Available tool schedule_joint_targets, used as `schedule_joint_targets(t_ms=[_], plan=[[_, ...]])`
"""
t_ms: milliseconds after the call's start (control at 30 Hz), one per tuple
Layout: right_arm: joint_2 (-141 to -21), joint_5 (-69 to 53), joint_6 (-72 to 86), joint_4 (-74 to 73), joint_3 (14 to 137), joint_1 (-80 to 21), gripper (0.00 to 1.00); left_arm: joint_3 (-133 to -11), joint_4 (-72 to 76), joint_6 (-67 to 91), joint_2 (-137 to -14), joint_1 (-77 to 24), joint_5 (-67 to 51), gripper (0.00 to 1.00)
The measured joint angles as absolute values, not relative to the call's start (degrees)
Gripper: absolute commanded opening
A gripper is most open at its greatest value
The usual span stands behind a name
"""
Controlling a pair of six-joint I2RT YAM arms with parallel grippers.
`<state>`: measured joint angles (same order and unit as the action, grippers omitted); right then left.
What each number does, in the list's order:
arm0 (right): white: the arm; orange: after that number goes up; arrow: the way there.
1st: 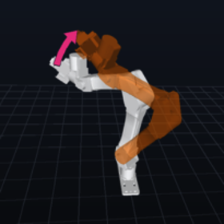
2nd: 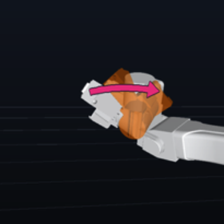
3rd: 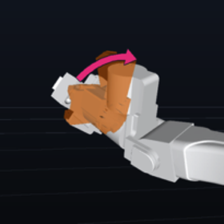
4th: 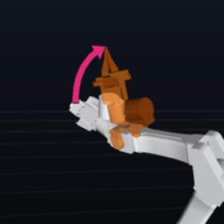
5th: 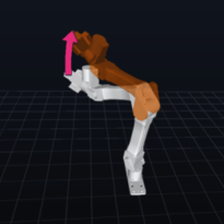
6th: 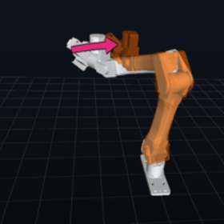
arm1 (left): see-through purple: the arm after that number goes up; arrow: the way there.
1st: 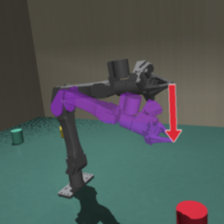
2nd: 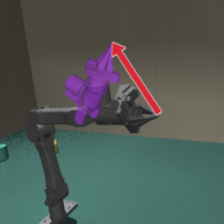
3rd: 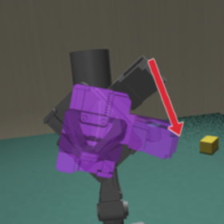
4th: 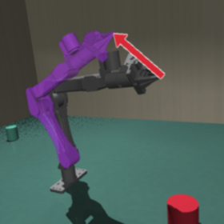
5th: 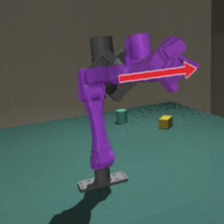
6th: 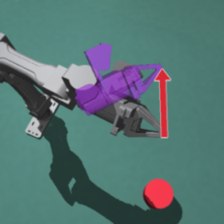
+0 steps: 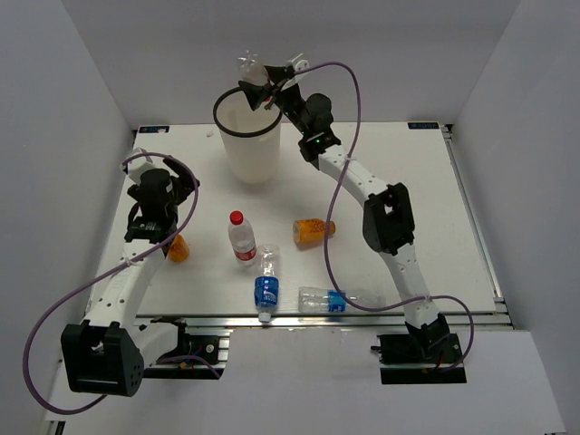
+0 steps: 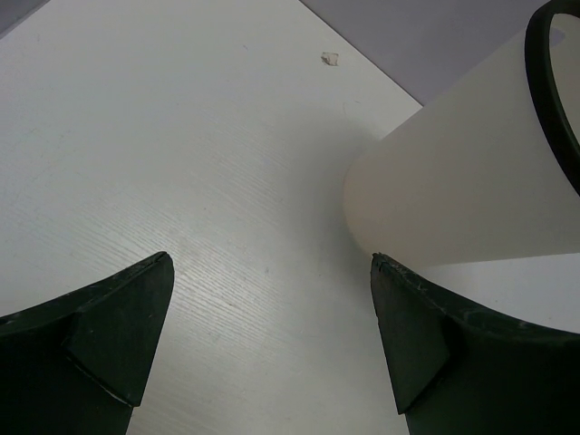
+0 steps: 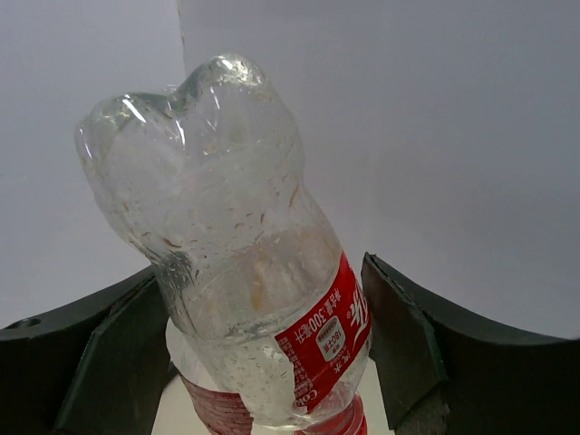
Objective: Put the plastic bottles in the bin
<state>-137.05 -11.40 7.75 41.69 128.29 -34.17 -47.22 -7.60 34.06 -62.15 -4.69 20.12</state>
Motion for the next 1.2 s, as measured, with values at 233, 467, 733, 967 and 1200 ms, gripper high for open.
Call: schedule_joint_targets(t_ms=[233,467,733,967,1200], plan=[[-140.97,-7.60,7.35,46.87,131.41,-36.77,0.61,-47.22,-8.84,34.54,-62.43,-4.69,20.80,0.98],[-142.12,-6.72,8.05,48.01,131.48,-37.58,0.88,-50.09,-16.14,38.06,-63.75,-4.69,25.61,0.98],[-142.85,-6.83,7.27,46.68,130.45,-37.43,0.89,-55.13,-26.52,44.58,-65.71,-4.69,29.85,0.98],[-142.78,-10.85,6.70,46.33,130.21,-37.41,0.89,-56.03,-34.83,49.52,-66.96,-4.69,31.44,0.98],[-135.81,-14.90,3.86,40.34,125.67,-37.15,0.89,-57.14,-42.78,52.18,-66.41,-4.67,33.26,0.98]])
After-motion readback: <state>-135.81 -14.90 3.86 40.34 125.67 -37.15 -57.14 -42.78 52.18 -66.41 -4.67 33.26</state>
